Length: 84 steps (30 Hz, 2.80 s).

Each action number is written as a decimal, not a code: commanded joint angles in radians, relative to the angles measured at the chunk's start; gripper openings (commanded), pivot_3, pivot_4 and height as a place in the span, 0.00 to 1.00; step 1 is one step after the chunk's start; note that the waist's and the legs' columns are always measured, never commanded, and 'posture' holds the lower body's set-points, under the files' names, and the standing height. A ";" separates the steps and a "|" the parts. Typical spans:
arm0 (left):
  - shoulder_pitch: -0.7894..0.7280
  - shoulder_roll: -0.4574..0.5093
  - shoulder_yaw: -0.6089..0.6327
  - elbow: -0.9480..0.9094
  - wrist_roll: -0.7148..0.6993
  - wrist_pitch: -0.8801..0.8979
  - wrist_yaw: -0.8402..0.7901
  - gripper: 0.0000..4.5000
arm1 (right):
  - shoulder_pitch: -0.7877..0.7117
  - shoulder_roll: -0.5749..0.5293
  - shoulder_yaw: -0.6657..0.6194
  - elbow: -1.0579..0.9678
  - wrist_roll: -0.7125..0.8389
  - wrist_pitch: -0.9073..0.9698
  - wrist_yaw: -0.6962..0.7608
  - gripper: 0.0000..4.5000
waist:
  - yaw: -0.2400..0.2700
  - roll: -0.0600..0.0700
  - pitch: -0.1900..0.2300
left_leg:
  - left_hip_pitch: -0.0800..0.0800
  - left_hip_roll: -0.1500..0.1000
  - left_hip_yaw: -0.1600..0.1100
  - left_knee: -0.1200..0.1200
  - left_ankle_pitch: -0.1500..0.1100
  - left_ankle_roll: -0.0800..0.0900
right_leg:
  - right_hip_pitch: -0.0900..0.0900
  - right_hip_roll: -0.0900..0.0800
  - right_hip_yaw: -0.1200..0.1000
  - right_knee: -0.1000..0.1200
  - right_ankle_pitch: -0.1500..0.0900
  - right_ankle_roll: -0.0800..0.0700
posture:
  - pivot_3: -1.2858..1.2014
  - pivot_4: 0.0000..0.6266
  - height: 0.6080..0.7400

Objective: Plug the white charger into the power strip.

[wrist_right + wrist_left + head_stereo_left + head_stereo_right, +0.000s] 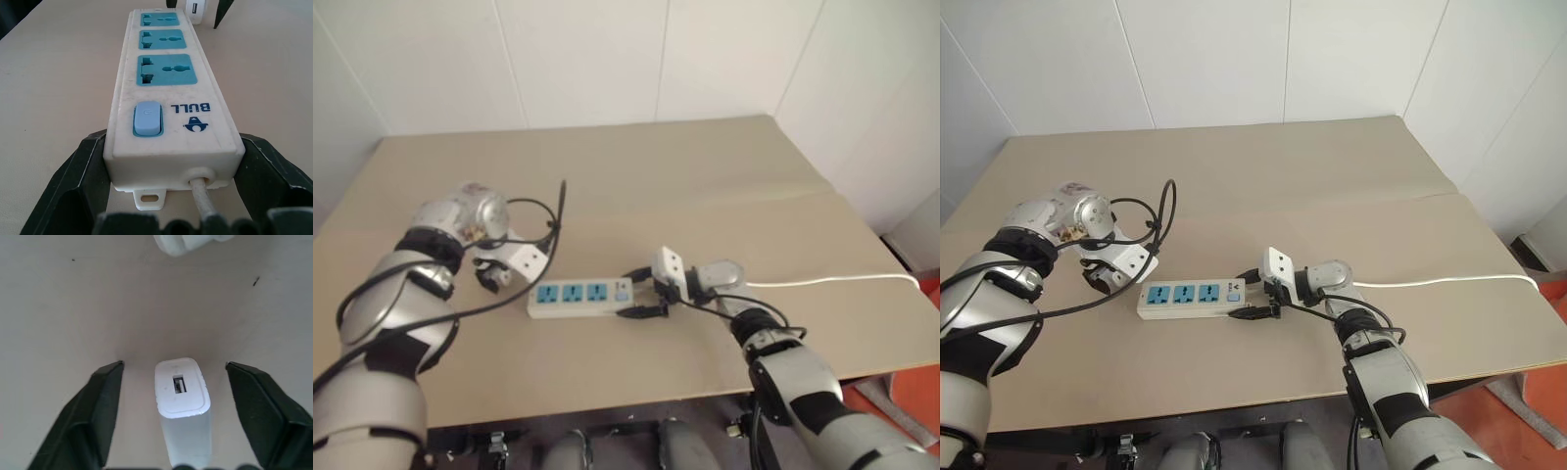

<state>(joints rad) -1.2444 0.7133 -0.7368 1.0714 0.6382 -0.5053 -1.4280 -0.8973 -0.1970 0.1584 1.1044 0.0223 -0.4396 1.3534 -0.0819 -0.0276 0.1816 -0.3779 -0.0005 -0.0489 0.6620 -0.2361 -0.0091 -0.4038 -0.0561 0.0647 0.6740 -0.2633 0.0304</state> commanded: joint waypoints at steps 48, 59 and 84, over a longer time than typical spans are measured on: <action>0.568 -0.094 0.824 -0.848 -1.308 1.121 0.051 0.23 | 0.056 -0.008 0.068 0.008 -0.062 0.020 -0.051 0.76 | -0.015 0.000 -0.002 | 0.009 0.000 -0.006 0.000 0.000 0.000 | 0.008 -0.001 0.002 0.002 -0.001 0.001 | 0.52 0.24 1.00; 0.499 -0.091 0.692 -0.619 -1.129 0.941 -0.110 0.23 | 0.066 -0.016 0.079 0.007 -0.073 0.012 -0.051 0.76 | -0.013 -0.001 -0.002 | 0.012 0.000 -0.006 0.000 0.000 0.000 | 0.013 -0.001 0.002 -0.002 -0.001 0.001 | 0.52 0.24 1.00; 0.367 -0.166 0.591 -0.275 -1.116 0.722 -0.186 0.23 | 0.083 -0.020 0.091 -0.019 -0.080 0.011 -0.058 0.76 | -0.013 -0.001 -0.002 | 0.011 0.000 -0.006 -0.001 0.000 0.000 | 0.013 -0.002 0.001 -0.005 -0.001 0.001 | 0.52 0.24 1.00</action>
<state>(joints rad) -0.8544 0.5497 -0.1428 0.7974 -0.4618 0.2395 -1.6055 -0.8541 -0.2019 0.1922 1.0443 0.0209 -0.4403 1.3012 -0.0951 -0.0287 0.1796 -0.3668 -0.0006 -0.0549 0.6615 -0.2363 -0.0093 -0.3903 -0.0578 0.0657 0.6692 -0.2641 0.0317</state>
